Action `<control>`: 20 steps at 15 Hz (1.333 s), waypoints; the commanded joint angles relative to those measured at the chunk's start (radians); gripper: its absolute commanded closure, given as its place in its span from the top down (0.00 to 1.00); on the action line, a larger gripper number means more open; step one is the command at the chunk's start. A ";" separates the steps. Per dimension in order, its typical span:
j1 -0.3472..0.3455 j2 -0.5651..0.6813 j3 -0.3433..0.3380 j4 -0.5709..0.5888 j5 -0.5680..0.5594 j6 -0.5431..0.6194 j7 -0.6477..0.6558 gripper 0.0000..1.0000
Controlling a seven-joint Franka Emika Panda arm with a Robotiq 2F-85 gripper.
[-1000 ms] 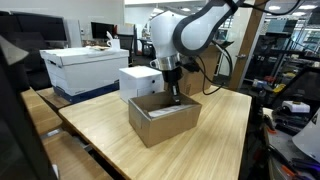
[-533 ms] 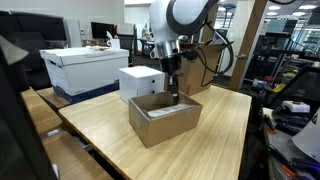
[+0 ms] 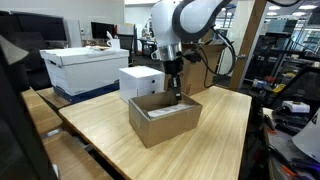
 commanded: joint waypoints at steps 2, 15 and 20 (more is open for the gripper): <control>0.026 -0.024 -0.031 -0.077 -0.222 0.103 0.019 0.02; 0.019 -0.103 0.029 -0.048 -0.114 -0.021 -0.037 0.04; -0.040 -0.153 0.012 0.005 0.133 -0.138 -0.014 0.04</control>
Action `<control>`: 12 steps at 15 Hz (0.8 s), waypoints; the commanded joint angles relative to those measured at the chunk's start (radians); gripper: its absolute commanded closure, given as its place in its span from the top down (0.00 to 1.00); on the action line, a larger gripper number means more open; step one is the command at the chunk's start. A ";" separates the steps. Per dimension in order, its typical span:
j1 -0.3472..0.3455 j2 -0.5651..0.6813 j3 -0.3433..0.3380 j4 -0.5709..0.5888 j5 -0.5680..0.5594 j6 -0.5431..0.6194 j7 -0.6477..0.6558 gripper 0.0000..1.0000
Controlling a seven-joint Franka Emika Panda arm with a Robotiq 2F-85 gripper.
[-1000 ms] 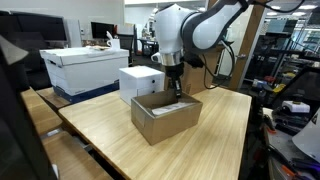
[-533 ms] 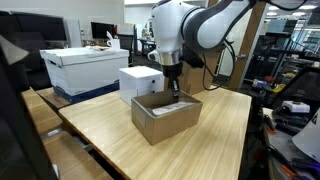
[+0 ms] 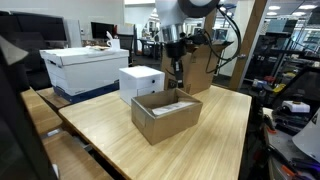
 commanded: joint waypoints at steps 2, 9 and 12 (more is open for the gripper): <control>-0.069 -0.044 -0.017 0.021 0.194 -0.083 -0.002 0.04; -0.152 -0.069 -0.083 0.014 0.404 -0.079 0.029 0.05; -0.160 -0.073 -0.096 0.010 0.407 -0.078 0.023 0.32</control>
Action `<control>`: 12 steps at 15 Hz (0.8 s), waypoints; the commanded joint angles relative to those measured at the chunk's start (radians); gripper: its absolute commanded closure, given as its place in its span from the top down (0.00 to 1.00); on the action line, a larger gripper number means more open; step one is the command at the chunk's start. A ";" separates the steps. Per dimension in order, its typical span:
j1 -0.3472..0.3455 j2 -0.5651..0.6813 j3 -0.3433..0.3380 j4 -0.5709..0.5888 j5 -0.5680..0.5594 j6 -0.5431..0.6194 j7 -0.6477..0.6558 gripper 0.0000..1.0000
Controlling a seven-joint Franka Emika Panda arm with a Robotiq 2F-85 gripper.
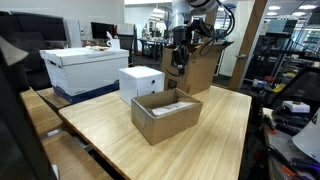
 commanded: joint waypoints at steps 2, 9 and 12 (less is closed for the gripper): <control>-0.012 -0.038 -0.011 -0.027 0.014 -0.012 0.024 0.42; 0.031 -0.125 -0.008 -0.036 -0.176 -0.028 0.144 0.84; 0.043 -0.158 -0.005 -0.035 -0.263 -0.046 0.195 0.97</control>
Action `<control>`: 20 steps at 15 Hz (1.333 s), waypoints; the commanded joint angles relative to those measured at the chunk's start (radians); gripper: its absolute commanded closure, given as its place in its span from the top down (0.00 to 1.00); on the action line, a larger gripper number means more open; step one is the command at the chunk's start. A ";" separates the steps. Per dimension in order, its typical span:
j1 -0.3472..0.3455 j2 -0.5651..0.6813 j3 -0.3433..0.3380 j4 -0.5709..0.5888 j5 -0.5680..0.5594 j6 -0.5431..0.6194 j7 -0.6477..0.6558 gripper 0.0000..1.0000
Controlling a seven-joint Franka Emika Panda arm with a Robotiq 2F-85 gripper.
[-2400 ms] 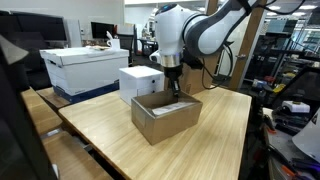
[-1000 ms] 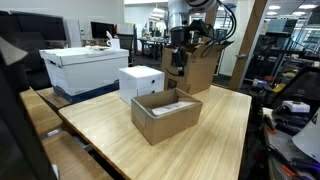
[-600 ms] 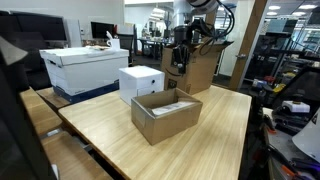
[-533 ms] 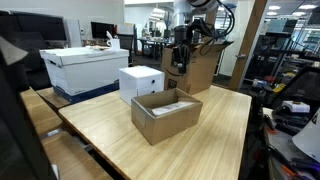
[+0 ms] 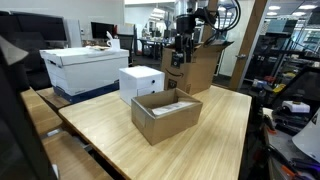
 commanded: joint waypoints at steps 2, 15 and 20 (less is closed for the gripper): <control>0.013 -0.095 0.006 -0.038 -0.116 -0.018 0.096 1.00; -0.014 -0.193 -0.008 -0.056 -0.188 -0.026 0.137 1.00; -0.015 -0.162 -0.009 -0.030 -0.178 -0.021 0.113 1.00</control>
